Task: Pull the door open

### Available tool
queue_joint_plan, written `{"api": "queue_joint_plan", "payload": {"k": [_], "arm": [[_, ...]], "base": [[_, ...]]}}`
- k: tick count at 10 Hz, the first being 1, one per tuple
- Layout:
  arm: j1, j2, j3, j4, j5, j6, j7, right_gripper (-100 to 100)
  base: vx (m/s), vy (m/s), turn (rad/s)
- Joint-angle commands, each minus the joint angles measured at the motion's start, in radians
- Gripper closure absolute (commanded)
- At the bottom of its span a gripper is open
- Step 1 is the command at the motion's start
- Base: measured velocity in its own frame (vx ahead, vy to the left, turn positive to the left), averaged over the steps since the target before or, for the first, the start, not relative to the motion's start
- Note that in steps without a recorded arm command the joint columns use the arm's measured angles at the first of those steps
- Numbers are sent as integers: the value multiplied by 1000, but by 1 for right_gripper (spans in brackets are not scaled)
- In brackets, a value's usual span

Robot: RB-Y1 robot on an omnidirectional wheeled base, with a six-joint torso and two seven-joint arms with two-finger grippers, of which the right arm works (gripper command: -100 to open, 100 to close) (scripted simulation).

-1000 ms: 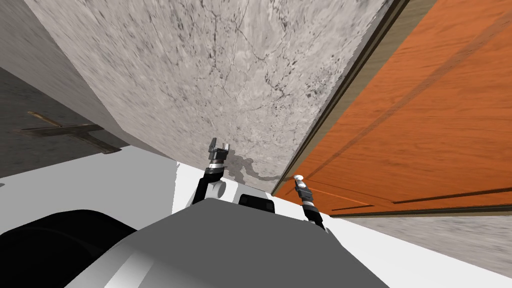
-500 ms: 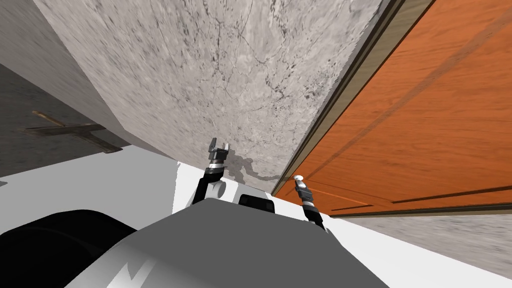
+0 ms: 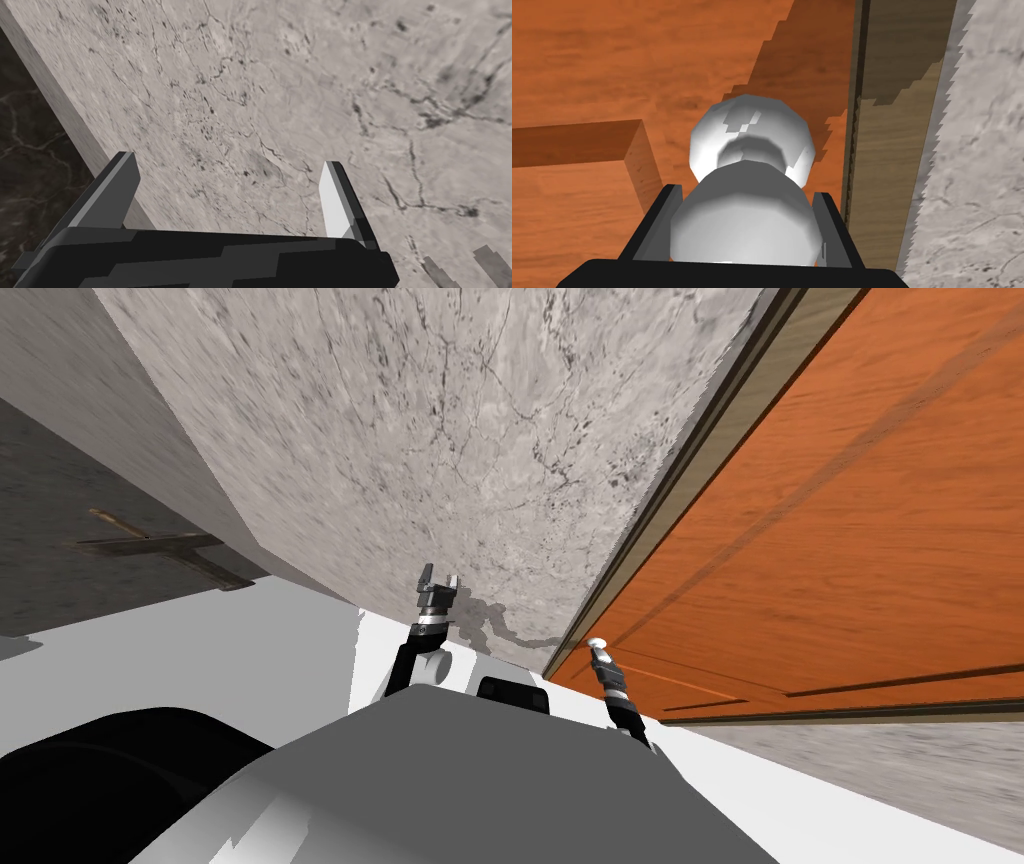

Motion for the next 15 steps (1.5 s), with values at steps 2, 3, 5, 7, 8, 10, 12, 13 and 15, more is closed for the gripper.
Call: {"api": "queue_joint_plan", "payload": {"k": [2,3,5,7,8,10,12,13,15], "arm": [[-2,3,4,1,-9,2,-77,100],[-4,3,4,3,-14,3,-104,100],[-6,3,5,5,-19,3,-148,100],[-9,3,6,7,-23,4,-184,100],[-11,3,7,9,-28,4,-219,100],[-13,4,8,11,-33,5,-255,100],[-19,4,10,15,-45,6,-318,100],[-19,4,10,15,-45,6,-335,100],[-22,4,11,18,-51,6,-375,100]], "base": [[-32,-15,41],[-37,-19,53],[-25,-9,25],[-31,-12,38],[-27,-14,32],[-32,-13,41],[-38,-14,55],[-33,-14,28],[-31,-7,30]]}}
